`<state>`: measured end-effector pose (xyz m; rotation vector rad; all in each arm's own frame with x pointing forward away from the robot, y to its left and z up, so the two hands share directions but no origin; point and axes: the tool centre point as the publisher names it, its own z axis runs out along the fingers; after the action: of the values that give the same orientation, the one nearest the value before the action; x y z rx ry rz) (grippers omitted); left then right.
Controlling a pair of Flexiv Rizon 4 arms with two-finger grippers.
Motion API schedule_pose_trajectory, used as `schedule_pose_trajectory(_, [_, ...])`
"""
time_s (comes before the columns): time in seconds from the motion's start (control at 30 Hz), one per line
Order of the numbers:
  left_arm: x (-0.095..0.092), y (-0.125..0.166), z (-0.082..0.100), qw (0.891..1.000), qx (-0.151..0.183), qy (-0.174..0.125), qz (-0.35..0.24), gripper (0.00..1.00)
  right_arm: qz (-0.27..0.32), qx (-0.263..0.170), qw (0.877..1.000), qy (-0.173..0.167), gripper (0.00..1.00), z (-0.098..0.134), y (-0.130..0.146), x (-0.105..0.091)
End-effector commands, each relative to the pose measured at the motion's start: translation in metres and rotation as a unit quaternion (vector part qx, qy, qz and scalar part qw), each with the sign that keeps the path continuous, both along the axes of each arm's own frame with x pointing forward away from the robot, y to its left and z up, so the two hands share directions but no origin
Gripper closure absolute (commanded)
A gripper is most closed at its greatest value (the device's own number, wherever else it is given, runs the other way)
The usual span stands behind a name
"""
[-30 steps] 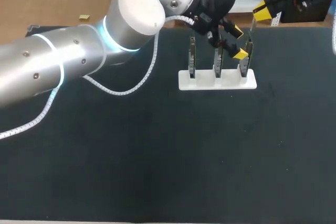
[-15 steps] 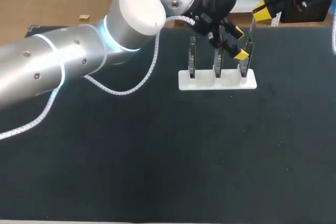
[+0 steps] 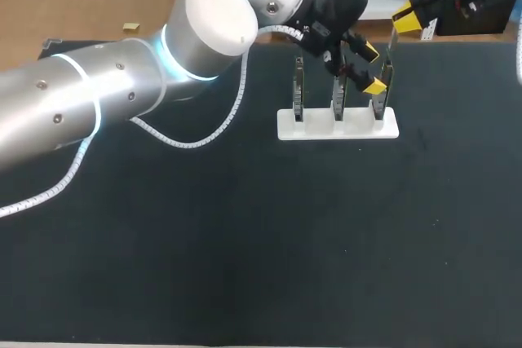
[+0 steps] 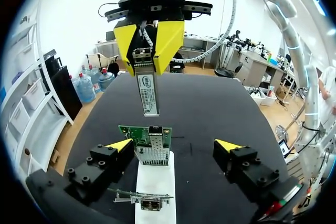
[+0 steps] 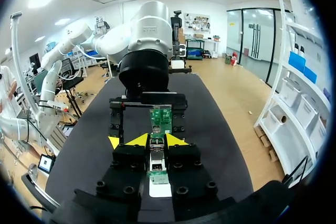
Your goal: Pick up the optical module with the left hand, and insert it into the network port with the right hand.
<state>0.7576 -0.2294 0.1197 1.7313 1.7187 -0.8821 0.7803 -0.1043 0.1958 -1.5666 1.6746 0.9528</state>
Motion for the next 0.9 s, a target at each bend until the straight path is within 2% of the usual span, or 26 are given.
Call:
schedule_pose_trajectory(0.03, [0.0012, -0.0008, 0.0008, 1.000, 0.010, 0.001, 0.001, 0.00, -0.002, -0.001, 1.000, -0.003, 1.00, 0.0003, 0.0006, -0.0031])
schedule_pose_trajectory(0.9, [0.0015, -0.0008, 0.0007, 1.000, 0.011, 0.001, 0.001, 0.00, 0.001, -0.016, 1.000, -0.013, 1.00, -0.0069, -0.0008, -0.0055])
